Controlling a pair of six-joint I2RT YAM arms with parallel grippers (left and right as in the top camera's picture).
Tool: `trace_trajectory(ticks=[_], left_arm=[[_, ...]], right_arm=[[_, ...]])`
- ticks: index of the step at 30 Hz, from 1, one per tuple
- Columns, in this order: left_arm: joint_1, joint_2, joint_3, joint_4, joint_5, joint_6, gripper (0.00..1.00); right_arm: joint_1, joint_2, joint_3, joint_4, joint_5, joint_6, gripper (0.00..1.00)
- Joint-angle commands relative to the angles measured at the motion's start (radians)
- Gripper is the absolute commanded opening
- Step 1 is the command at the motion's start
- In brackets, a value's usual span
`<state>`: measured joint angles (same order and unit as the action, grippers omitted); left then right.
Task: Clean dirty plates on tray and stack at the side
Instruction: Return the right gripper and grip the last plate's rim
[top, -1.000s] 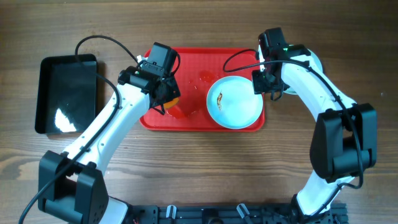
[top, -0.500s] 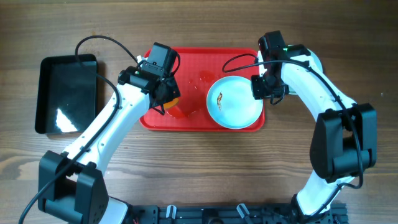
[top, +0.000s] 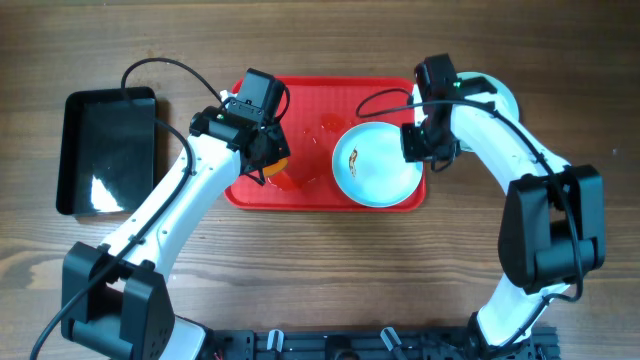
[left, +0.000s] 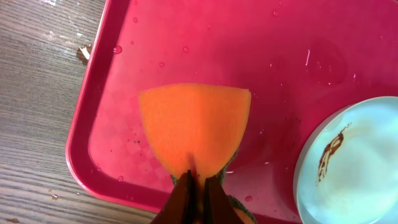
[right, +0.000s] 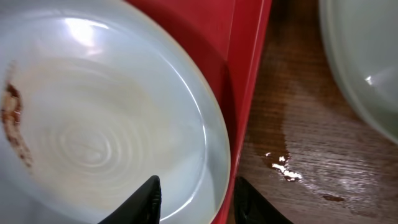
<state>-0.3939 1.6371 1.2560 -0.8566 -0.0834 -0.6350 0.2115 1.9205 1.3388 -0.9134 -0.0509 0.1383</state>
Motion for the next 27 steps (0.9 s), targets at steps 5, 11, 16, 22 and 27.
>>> trace_trajectory(ticks=[5,11,16,22,27], left_arm=[[-0.004,-0.001,0.005,0.0,0.005,-0.013,0.04],[-0.003,-0.001,0.005,0.0,0.005,-0.013,0.04],[-0.003,-0.001,0.005,0.0,0.005,-0.013,0.04],[-0.003,-0.001,0.005,0.007,0.005,-0.013,0.04],[-0.003,-0.001,0.005,0.003,0.005,-0.013,0.04]], right_arm=[[0.001,0.021,-0.067,0.05,-0.054,0.021,0.36],[0.001,0.021,-0.064,0.052,-0.055,0.023,0.31],[0.002,0.021,-0.061,0.057,-0.082,0.029,0.29],[0.004,0.021,-0.092,0.13,-0.042,0.126,0.3],[0.005,0.021,-0.156,0.22,-0.065,0.163,0.29]])
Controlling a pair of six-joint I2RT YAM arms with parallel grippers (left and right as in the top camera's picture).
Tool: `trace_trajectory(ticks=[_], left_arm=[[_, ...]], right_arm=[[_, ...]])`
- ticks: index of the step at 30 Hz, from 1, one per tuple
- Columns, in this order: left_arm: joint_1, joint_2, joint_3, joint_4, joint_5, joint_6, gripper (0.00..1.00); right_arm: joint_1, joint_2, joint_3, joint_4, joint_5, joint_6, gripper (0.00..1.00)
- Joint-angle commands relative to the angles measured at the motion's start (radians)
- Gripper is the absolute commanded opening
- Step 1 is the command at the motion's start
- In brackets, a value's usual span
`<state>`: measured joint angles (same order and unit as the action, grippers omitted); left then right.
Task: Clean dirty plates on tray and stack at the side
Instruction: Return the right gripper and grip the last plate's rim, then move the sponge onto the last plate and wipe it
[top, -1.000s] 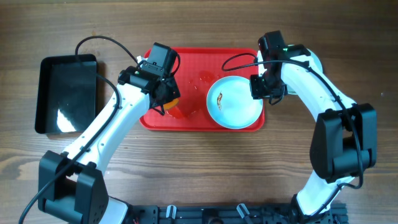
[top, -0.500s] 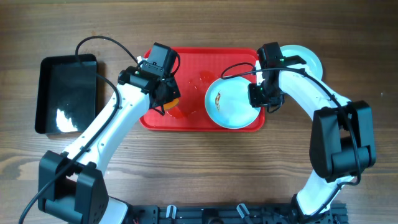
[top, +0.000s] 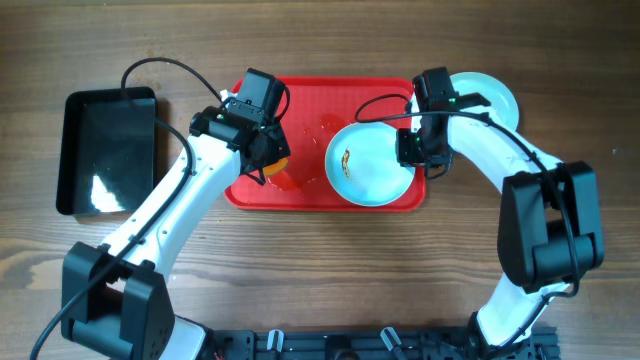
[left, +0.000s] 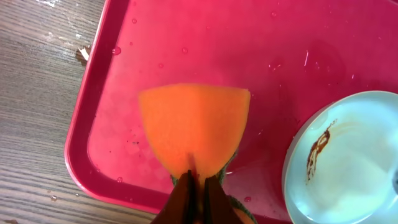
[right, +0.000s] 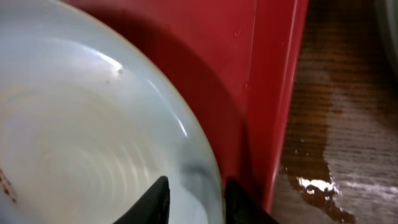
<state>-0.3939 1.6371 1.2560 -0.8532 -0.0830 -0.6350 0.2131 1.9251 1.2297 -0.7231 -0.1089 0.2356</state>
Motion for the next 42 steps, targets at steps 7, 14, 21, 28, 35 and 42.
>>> trace_trajectory(ticks=[7,14,21,28,35,42], left_arm=[[-0.004,-0.001,0.005,0.002,0.005,-0.013,0.04],[-0.004,-0.001,0.005,0.031,0.047,-0.001,0.04],[-0.009,0.016,0.005,0.078,0.049,0.004,0.04],[-0.04,0.088,0.005,0.121,0.049,0.105,0.04],[-0.054,0.135,0.005,0.126,0.069,0.119,0.04],[-0.083,0.149,0.005,0.19,0.146,0.191,0.04]], right_arm=[[0.003,0.018,-0.093,0.087,-0.008,0.108,0.19],[0.043,0.017,-0.093,0.148,-0.087,0.184,0.04],[0.173,0.018,-0.093,0.217,-0.07,0.228,0.04],[0.247,0.018,-0.093,0.246,-0.043,0.235,0.04],[0.247,0.018,-0.093,0.276,-0.037,0.233,0.05],[0.248,0.018,-0.093,0.278,-0.041,0.235,0.04]])
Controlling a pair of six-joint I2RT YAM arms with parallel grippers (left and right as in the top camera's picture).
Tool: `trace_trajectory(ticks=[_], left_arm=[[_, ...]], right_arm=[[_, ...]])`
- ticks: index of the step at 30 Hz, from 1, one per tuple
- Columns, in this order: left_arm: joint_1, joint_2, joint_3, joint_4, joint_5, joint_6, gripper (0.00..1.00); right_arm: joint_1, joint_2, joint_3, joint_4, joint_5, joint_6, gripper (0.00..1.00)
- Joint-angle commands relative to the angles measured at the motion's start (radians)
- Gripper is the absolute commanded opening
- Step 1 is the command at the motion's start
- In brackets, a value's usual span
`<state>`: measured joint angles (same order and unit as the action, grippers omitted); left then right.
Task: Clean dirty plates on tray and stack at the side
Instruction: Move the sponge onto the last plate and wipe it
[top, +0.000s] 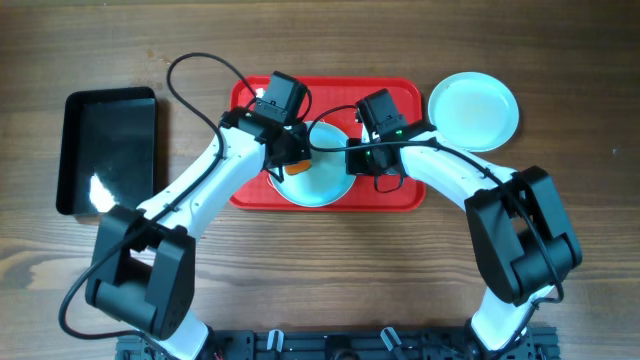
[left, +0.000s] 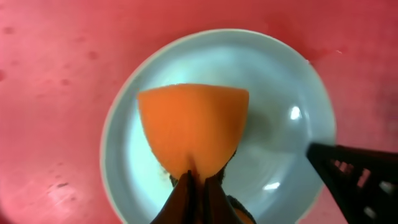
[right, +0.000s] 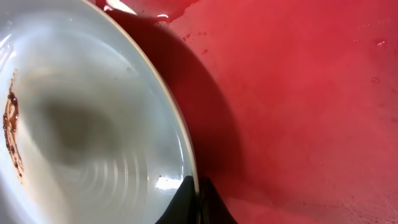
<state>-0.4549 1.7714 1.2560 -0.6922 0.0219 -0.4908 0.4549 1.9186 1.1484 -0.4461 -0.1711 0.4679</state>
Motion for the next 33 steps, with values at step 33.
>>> trace_trajectory(ticks=[33], left_arm=[[-0.042,0.278,0.005,0.035,-0.362,0.182,0.04]], right_arm=[[0.006,0.025,-0.012,-0.024,0.026,-0.023,0.04]])
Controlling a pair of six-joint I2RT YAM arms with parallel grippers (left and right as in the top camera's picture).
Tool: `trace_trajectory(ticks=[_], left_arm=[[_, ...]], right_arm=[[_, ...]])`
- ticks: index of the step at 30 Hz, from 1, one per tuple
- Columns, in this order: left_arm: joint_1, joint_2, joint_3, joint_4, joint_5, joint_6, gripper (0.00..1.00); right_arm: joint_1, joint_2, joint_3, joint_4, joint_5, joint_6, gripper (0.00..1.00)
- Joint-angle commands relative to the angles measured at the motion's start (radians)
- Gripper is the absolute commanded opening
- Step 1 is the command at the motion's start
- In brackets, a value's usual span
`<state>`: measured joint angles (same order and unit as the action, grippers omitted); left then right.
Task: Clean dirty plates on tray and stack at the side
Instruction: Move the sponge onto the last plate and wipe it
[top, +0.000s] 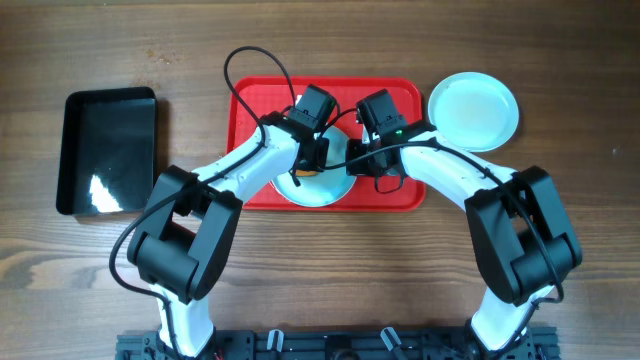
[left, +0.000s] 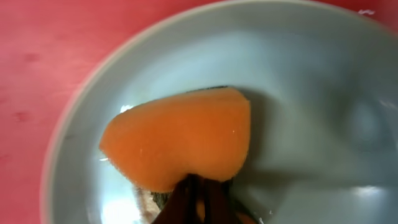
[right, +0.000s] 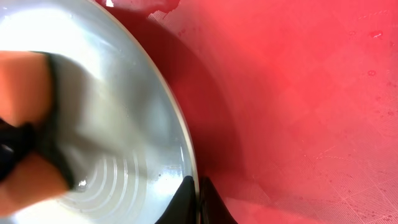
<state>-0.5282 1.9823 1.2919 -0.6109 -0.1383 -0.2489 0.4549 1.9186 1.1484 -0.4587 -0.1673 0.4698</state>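
Note:
A pale blue plate (top: 318, 190) lies on the red tray (top: 390, 100). My left gripper (top: 312, 160) is shut on an orange sponge (left: 180, 146) and presses it flat onto the plate's (left: 298, 93) inside. On the plate's right rim, my right gripper (top: 352, 160) is shut, its fingertips (right: 194, 198) pinching the edge of the plate (right: 124, 180). In the right wrist view the sponge (right: 22, 81) shows at the left over the plate. A second pale plate (top: 473, 108) lies on the table to the right of the tray.
A black rectangular bin (top: 108, 150) sits on the wooden table at the far left. Water drops lie on the tray floor (right: 311, 93). Both arms meet over the tray's middle, cables looping above the left one.
My left gripper has gone further right and lower, and the sponge now lies squashed on the plate's surface. The brown stain seen at the plate's left is now covered. The right gripper's hold is unchanged.
At first the stained plate lay at the tray's right, my right gripper open around its rim, my left holding the sponge at the tray's left. The right gripper then held the plate at mid-tray, sponge above it. Now the sponge presses on the plate.

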Motion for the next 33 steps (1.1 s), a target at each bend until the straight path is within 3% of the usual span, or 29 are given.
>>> trace_trajectory(ticks=[1,7,11,15,17,24,33], left_arm=[[0.039,0.067,-0.031,-0.054,-0.216,-0.074,0.04],[0.069,0.06,-0.031,-0.063,-0.229,-0.076,0.04],[0.075,0.008,-0.03,-0.074,-0.329,-0.17,0.04],[0.075,-0.084,-0.029,-0.077,-0.331,-0.21,0.04],[0.075,-0.141,-0.029,-0.081,-0.283,-0.227,0.04],[0.072,-0.263,-0.029,-0.051,0.106,-0.23,0.04],[0.041,-0.146,-0.031,-0.063,0.206,-0.232,0.04]], right_arm=[[0.006,0.025,-0.012,-0.013,0.023,-0.025,0.04],[0.006,0.025,-0.012,-0.014,0.022,-0.025,0.04],[0.006,0.025,-0.012,-0.021,0.028,-0.025,0.04],[0.006,0.025,-0.012,-0.032,0.061,-0.026,0.04],[0.006,0.025,-0.012,-0.032,0.06,-0.025,0.04],[0.006,0.025,-0.012,-0.028,0.06,-0.025,0.04],[0.006,0.025,-0.012,-0.029,0.056,-0.024,0.04]])
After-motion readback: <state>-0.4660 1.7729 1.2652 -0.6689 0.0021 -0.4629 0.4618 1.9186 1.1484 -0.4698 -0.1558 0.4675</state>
